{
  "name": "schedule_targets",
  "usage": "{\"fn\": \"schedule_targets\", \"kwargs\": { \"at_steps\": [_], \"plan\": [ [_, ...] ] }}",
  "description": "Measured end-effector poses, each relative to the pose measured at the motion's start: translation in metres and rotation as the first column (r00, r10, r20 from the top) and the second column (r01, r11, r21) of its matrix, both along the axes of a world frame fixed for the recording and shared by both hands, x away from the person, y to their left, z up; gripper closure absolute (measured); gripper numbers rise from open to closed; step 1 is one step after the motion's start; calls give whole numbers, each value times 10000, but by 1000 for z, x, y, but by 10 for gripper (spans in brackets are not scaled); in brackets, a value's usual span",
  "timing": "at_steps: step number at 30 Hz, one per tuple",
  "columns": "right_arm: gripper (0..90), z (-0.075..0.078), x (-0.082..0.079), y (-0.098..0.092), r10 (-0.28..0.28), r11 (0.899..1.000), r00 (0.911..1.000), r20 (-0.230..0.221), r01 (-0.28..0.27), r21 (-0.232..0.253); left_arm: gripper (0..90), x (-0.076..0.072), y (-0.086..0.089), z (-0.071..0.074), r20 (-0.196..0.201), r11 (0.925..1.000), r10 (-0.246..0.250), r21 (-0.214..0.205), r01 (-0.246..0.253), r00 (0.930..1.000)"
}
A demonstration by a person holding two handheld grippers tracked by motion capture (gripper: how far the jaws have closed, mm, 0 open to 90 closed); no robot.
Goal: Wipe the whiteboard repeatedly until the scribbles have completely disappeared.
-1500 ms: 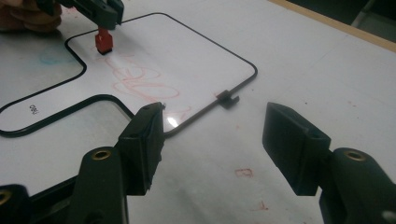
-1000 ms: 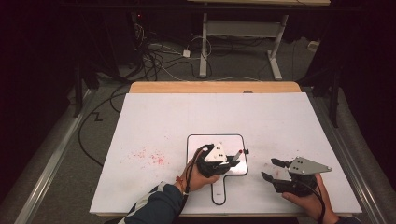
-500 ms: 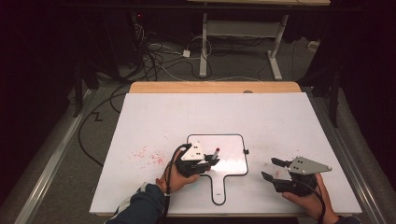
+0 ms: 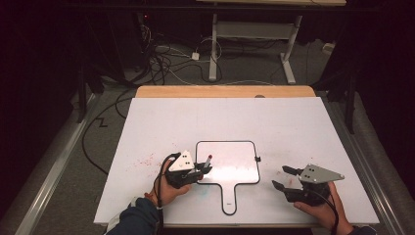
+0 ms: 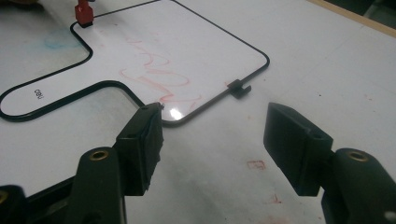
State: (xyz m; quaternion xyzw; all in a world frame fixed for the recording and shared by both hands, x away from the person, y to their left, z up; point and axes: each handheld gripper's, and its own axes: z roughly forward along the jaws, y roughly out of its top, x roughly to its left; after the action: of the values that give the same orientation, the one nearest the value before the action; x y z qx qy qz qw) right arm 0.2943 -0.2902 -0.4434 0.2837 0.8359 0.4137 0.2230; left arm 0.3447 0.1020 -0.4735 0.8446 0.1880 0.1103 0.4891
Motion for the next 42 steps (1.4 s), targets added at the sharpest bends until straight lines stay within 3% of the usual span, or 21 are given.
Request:
{"fn": "schedule_targets", "kwargs": {
  "at_steps": [5,6,9,10,13,14,16,17,23,30,37,42],
  "plan": [
    [386,0,0,0,-8,10000,10000,-24,8,5,785,5,-32,3,124,9987,-488,172,486,9987],
    [385,-1,0,0,43,10000,10000,-29,-43,-22,786,6,-41,3,131,9956,-936,45,936,9955],
    [385,-1,0,-1,30,10000,10000,-60,-30,-4,785,5,-63,7,293,9945,-992,353,981,9946],
    [385,-1,0,-2,-19,10000,10000,-53,18,-38,785,7,-76,10,243,9933,-1150,150,1146,9931],
    [385,-1,0,-2,-88,9999,9999,-79,88,-67,785,9,-89,12,274,9918,-1274,7,1275,9915],
    [386,-1,0,-3,-104,9999,9999,-50,103,-48,785,11,-103,13,236,9908,-1346,-71,1348,9906],
    [385,-1,0,-4,-158,9999,9999,-42,157,-49,785,12,-110,13,231,9896,-1434,-83,1436,9894],
    [385,-1,0,-5,-160,9999,9999,-30,160,-45,785,14,-123,13,148,9877,-1544,-238,1547,9879],
    [386,-1,-1,-7,-227,9997,9997,-45,226,-22,785,16,-148,7,4,9870,-1604,-36,1604,9870],
    [386,0,-2,-8,-233,9997,9997,27,233,-42,786,18,-142,7,-81,9914,-1311,-25,1311,9913],
    [386,1,-2,-6,-241,9997,9997,58,241,-38,786,16,-107,3,-333,9945,-961,-452,946,9948],
    [386,1,-2,-5,-233,9997,9997,71,234,-62,786,8,-90,4,-123,9962,-869,-127,867,9961]
  ]
}}
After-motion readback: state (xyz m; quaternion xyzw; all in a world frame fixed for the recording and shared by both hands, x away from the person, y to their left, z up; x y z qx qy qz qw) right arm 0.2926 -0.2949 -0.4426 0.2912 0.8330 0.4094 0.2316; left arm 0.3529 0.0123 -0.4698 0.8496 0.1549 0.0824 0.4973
